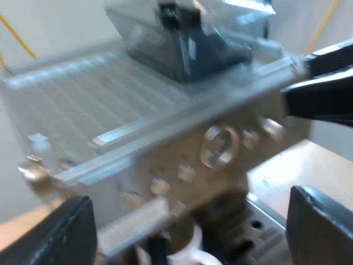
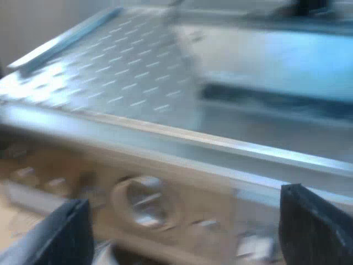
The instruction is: Place mug into machine
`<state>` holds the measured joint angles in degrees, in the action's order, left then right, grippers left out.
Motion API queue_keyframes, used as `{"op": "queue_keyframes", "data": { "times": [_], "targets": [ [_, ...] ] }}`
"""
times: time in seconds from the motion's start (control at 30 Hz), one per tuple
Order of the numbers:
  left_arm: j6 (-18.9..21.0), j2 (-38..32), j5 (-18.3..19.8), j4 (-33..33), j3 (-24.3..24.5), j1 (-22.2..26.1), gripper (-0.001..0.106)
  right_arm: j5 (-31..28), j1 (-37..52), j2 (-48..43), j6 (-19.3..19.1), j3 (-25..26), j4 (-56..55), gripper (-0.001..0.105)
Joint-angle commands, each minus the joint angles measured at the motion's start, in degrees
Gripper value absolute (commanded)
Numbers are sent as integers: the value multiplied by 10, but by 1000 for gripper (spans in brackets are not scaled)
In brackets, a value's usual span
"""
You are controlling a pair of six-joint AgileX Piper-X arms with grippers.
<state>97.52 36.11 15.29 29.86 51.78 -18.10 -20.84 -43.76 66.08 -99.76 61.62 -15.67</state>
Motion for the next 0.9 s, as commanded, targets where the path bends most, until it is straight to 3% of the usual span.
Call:
{"op": "queue_keyframes", "data": {
  "times": [0.03,0.17,0.33,0.57,0.9],
  "targets": [
    [1,18,0,-6,31,35,71,12,41,-21,-6,6,-8,71],
    [1,42,30,-6,80,107,71,36,108,-49,-6,11,-58,71],
    [1,46,35,0,107,153,71,75,199,-88,-6,15,-113,71],
    [0,32,34,46,115,156,71,151,324,-151,-9,15,-185,71],
    [0,-33,7,82,114,156,71,196,467,-241,-78,15,-290,71]
  ]
}}
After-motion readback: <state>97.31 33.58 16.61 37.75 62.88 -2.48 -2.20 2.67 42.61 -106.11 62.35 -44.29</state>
